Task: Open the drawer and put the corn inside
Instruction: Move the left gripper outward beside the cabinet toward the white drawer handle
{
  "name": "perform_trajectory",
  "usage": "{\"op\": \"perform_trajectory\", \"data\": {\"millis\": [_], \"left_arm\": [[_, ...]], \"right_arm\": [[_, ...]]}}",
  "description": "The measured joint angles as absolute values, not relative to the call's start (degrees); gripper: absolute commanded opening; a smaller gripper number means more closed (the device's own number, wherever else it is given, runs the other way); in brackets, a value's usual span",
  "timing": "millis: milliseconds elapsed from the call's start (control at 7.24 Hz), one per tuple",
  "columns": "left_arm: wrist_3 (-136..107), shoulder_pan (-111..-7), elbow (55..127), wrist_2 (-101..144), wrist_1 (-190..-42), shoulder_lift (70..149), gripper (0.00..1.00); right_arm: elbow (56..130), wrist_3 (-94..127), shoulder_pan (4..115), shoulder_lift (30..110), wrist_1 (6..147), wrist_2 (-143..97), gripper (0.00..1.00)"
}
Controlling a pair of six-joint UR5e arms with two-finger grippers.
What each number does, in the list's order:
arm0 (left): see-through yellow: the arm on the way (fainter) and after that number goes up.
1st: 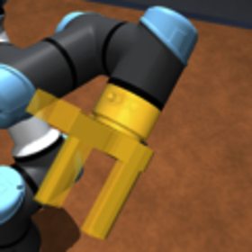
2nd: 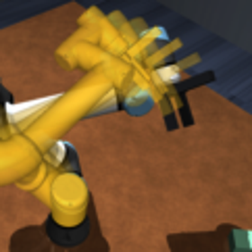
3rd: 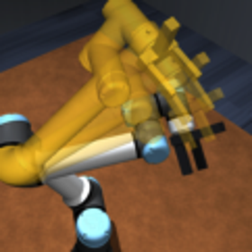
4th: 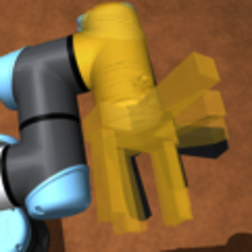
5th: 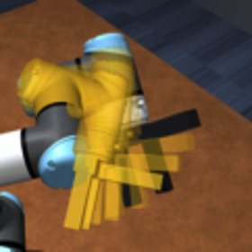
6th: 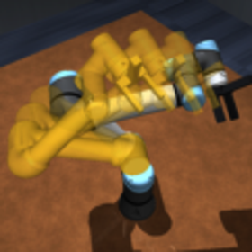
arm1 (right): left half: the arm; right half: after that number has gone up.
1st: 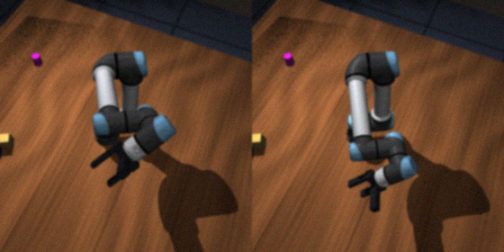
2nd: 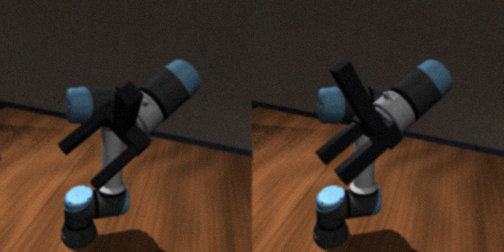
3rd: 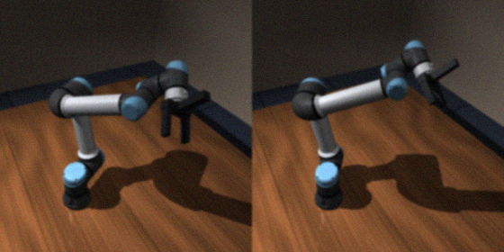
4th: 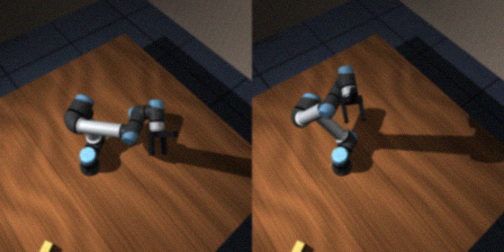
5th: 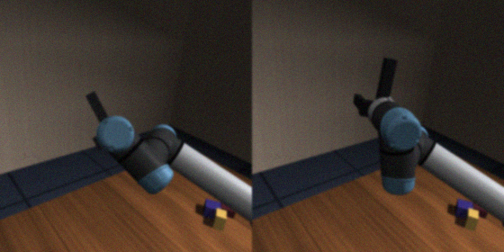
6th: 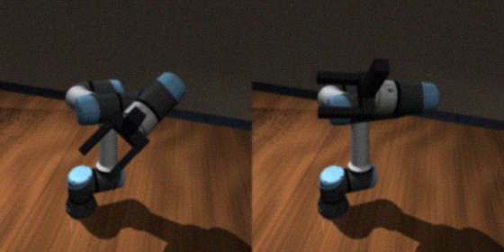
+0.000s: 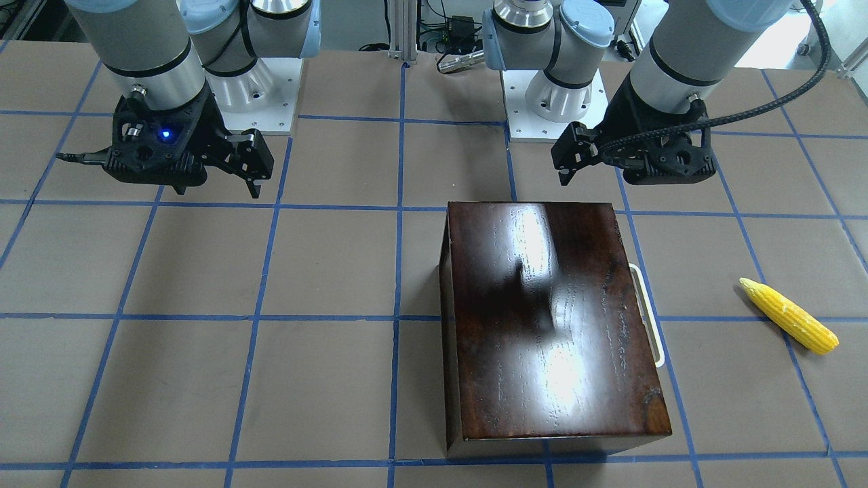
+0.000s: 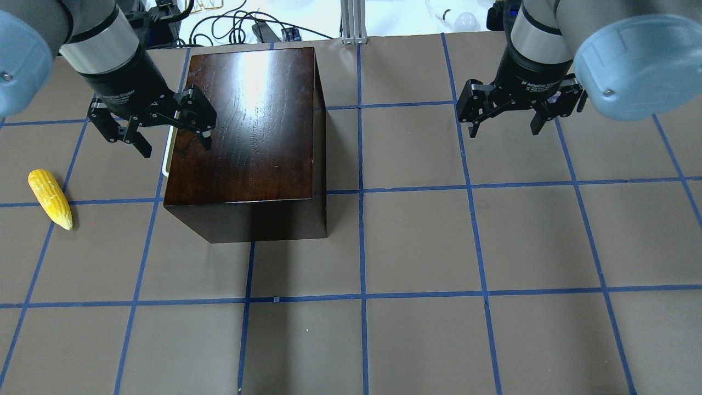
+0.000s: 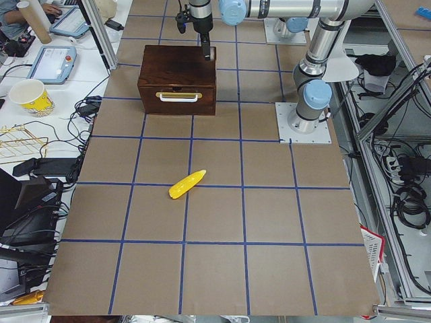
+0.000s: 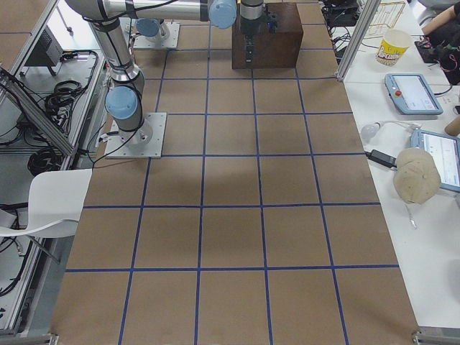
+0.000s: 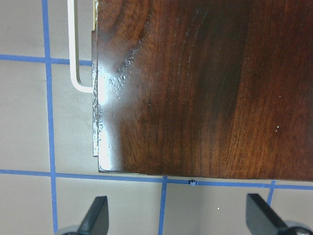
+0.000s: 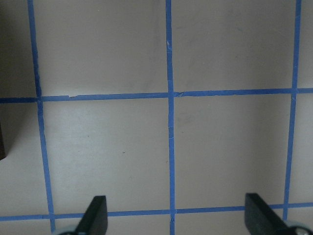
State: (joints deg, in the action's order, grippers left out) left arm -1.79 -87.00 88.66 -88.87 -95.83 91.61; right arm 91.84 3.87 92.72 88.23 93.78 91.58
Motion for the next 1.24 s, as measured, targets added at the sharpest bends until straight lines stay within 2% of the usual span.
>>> {"op": "perform_trajectory", "data": {"millis": [691, 1243], "left_arm": [[0.4, -84.9, 88.7, -91.5, -95.5, 91.6, 1.0], [10.2, -73.2, 88.7, -92.8, -91.9, 92.9, 1.0]], "right_arm": [[91.8, 3.9, 92.7, 88.2, 93.8, 91.6, 1.0], [91.8, 3.9, 92.7, 88.2, 93.8, 91.6, 1.0]]}}
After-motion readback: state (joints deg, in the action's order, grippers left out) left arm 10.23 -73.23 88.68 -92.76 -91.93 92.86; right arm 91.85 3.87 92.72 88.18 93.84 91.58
